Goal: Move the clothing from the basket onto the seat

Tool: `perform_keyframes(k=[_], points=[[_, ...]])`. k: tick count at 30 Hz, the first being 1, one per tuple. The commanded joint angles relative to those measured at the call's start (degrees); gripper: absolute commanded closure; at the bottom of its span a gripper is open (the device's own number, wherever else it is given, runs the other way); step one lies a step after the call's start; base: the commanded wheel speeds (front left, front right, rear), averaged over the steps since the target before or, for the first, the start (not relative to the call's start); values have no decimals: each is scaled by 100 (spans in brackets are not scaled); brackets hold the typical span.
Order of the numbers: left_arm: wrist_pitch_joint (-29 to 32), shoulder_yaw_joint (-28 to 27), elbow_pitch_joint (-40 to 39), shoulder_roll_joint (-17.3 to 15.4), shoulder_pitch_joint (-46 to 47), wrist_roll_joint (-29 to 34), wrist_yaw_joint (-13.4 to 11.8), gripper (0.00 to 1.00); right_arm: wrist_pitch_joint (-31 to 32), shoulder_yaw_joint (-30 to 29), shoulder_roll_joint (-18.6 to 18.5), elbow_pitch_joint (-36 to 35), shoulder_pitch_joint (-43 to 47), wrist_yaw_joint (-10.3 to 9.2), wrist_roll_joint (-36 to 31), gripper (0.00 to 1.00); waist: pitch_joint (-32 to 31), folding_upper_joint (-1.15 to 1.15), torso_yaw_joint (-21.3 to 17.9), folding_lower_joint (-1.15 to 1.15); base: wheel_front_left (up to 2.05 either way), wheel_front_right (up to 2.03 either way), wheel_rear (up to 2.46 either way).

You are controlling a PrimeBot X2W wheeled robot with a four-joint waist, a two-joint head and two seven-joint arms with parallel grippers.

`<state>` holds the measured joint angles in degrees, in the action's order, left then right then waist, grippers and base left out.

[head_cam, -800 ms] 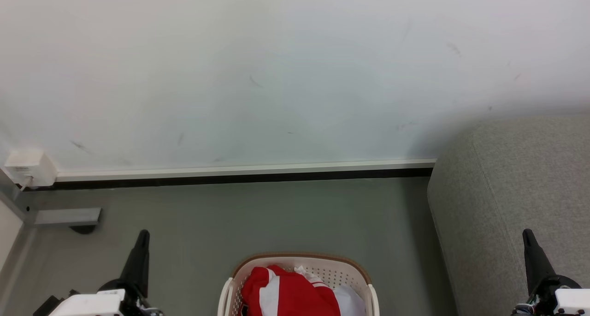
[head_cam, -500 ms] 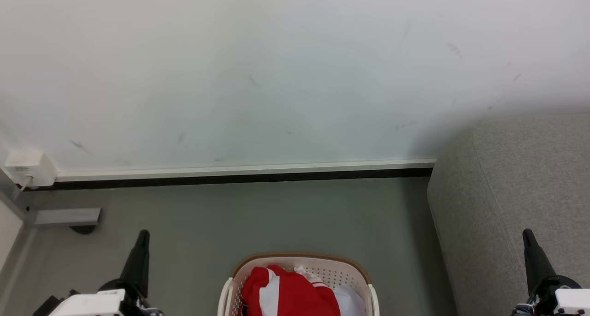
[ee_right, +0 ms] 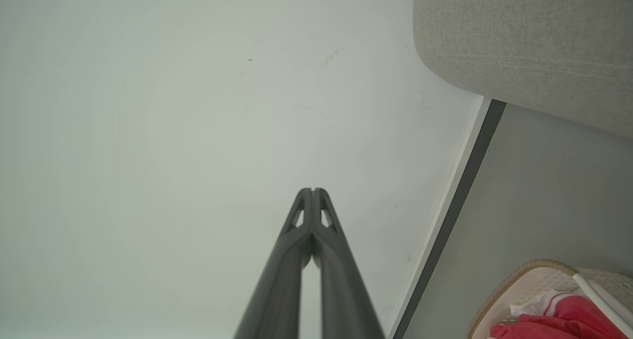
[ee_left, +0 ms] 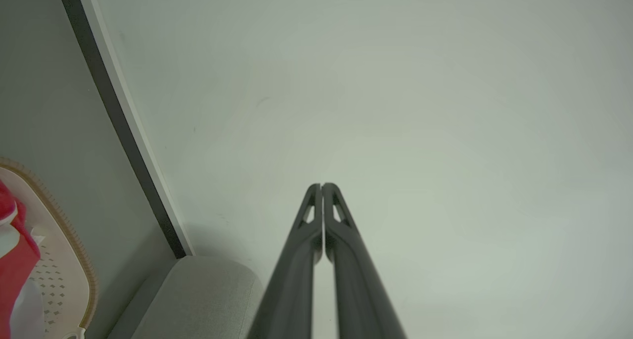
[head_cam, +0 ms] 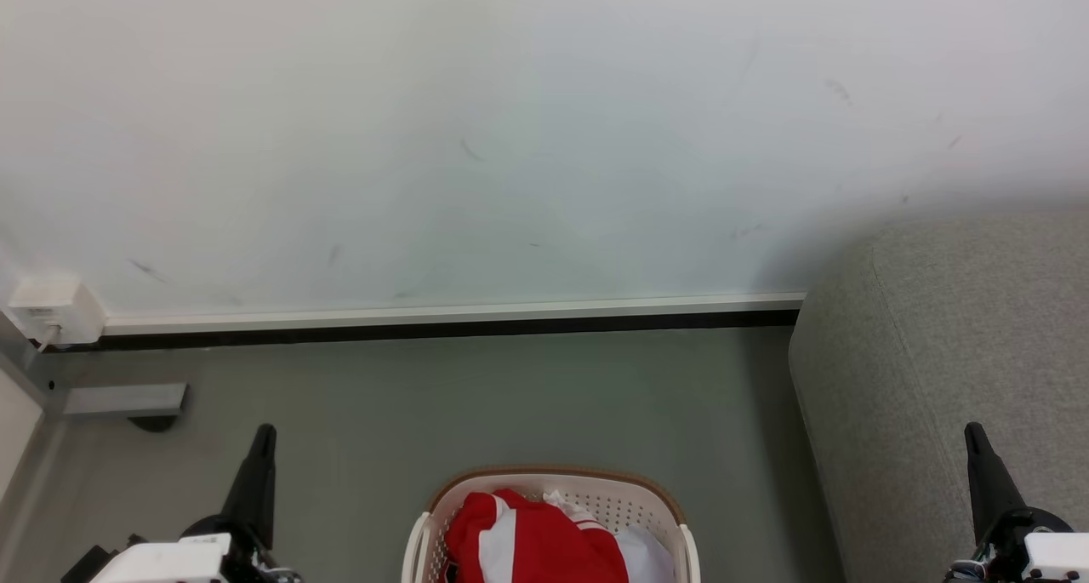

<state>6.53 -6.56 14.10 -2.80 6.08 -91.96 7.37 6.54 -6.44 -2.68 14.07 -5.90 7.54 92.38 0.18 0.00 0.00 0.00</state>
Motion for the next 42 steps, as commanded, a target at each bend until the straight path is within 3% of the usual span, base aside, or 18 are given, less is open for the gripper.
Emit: perform_keyframes(k=[1,36,37,42], points=[[19,-5,-18,-13,39,-84,23,100,15,-19,-40,-19,-69,-11,9,100,0,0,0,0,0,0,0],[-2,0,0,0,0,1,0,100,-1,1,0,0,0,1,0,100,0,0,0,0,0,0,0],[-11,1,27,7,-14,6,-1,0,-4,7,9,24,15,1,0,0,0,0,0,0,0,0,0],[-89,50,150,49,-141,52,-17,0,-85,111,64,152,132,1,-33,0,1,0,6,0,0,0,0]])
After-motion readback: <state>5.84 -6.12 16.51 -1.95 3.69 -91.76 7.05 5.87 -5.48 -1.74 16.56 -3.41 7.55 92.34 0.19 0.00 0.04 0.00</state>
